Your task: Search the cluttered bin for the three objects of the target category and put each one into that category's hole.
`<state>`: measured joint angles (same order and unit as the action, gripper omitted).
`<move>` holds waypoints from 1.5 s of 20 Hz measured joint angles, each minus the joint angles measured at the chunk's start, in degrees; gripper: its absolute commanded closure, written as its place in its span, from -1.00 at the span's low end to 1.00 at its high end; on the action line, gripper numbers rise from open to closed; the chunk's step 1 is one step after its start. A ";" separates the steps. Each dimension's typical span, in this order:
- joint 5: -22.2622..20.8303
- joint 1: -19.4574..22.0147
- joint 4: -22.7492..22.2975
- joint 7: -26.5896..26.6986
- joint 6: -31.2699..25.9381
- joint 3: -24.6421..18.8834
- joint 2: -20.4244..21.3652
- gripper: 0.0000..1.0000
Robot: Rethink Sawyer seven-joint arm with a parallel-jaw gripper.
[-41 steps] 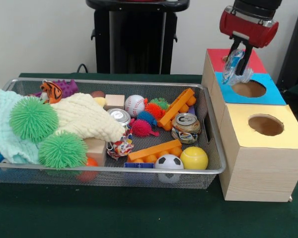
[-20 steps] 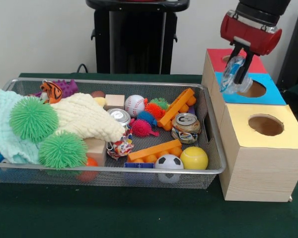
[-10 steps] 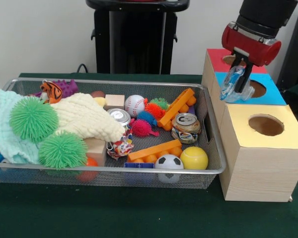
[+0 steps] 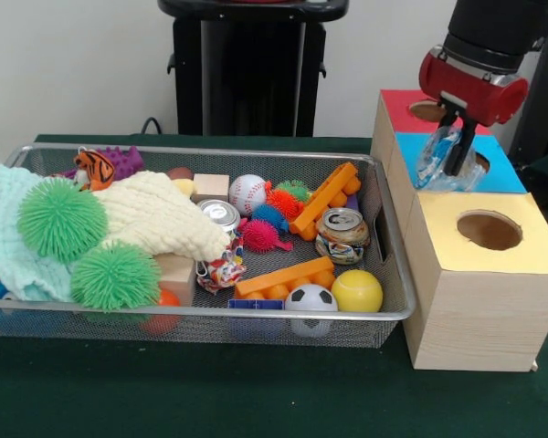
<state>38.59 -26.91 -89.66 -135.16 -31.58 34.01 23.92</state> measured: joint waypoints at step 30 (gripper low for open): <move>-1.23 8.25 -9.51 -0.12 -12.88 -9.31 15.37 1.00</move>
<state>37.36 -18.66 -99.17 -135.28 -44.46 24.70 39.29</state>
